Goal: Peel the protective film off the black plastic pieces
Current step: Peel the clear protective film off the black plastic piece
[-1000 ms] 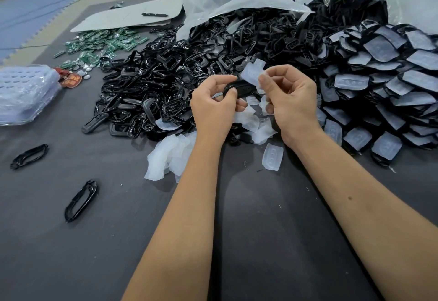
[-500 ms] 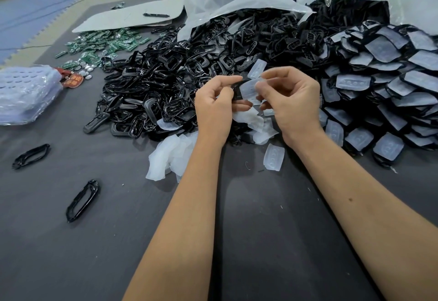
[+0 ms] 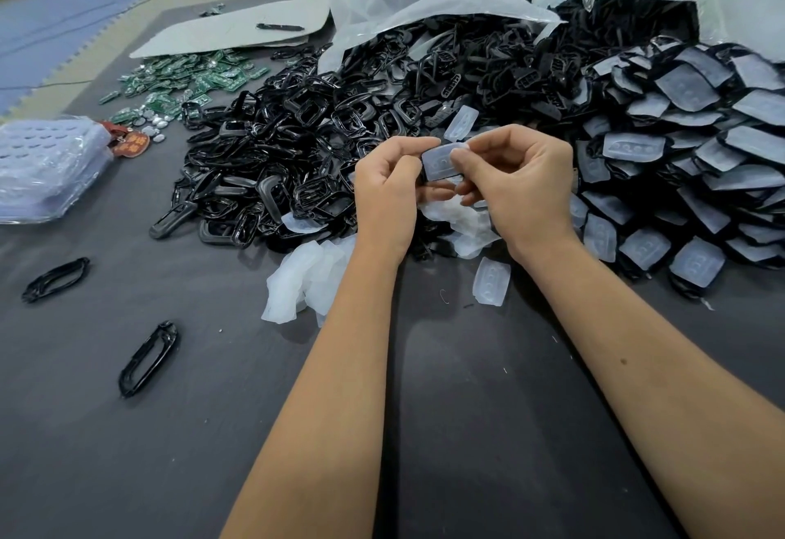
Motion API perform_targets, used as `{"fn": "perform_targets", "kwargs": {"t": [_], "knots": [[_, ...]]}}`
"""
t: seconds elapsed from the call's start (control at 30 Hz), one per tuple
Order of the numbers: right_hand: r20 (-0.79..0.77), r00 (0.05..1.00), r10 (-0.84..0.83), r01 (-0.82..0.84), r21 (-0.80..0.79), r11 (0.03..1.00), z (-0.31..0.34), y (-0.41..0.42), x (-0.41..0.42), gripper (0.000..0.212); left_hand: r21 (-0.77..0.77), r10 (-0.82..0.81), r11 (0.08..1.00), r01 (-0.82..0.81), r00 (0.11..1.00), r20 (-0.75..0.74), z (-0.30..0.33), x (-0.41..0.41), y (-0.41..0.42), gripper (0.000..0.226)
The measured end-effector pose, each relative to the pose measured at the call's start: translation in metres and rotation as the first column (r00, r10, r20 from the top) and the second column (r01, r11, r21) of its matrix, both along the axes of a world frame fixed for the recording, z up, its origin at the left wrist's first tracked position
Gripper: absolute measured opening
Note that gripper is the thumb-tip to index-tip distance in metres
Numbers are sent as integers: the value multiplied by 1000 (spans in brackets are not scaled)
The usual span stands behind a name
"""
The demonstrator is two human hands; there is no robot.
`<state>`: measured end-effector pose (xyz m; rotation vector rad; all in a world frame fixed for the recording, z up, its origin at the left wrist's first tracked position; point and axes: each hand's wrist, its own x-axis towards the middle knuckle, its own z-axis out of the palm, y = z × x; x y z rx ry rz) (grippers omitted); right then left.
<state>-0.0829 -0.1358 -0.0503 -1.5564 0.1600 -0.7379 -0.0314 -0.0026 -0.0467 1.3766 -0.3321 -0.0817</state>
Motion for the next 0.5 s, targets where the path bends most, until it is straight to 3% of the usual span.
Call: {"fn": "perform_targets", "kwargs": {"t": [0.23, 0.5], "knots": [[-46, 990, -135, 124, -187, 975, -2, 0, 0, 11, 46, 10, 999, -10, 1000, 18, 1, -1, -1, 32], [-57, 975, -214, 198, -205, 958, -1, 1, 1, 12, 102, 29, 994, -36, 997, 70, -2, -1, -2, 20]]}}
